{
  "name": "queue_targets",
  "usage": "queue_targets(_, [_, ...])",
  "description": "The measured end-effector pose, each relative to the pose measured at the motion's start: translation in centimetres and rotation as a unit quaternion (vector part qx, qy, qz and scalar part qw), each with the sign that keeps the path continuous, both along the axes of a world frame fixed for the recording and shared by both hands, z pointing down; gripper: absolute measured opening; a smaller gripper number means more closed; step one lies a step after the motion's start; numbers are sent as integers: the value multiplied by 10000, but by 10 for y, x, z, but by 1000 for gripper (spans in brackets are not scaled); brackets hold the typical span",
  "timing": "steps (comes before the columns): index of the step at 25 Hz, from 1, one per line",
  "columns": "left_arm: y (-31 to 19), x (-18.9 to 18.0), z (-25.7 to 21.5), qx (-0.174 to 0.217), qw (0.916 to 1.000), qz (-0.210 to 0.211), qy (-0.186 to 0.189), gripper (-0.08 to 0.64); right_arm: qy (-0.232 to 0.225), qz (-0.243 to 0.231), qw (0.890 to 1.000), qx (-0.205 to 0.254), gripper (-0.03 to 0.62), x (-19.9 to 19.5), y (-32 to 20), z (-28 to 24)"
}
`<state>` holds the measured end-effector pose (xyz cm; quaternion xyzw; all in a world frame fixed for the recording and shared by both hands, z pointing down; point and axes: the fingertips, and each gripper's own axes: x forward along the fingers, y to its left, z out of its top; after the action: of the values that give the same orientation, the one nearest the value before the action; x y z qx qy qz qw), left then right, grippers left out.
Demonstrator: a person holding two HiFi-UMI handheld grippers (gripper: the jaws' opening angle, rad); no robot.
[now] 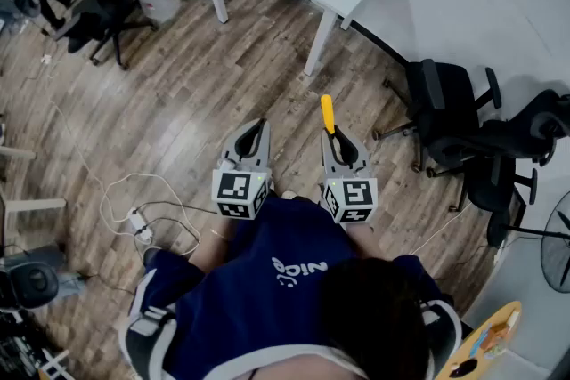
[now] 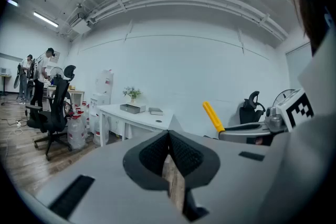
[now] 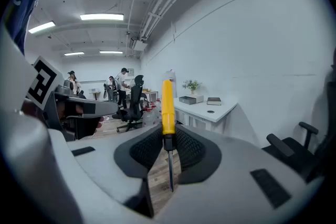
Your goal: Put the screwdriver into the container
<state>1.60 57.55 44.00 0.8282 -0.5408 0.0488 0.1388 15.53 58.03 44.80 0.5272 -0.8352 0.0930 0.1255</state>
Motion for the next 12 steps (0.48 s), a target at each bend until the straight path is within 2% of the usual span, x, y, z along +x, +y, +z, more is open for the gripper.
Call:
queue_targets(5, [-14, -4, -3, 26, 10000, 46, 12, 17, 124, 212, 9997, 5, 91, 0, -16, -2])
queue_targets(12, [-34, -22, 1, 34, 10000, 78, 21, 17, -280, 397, 9988, 50, 92, -9, -36, -4])
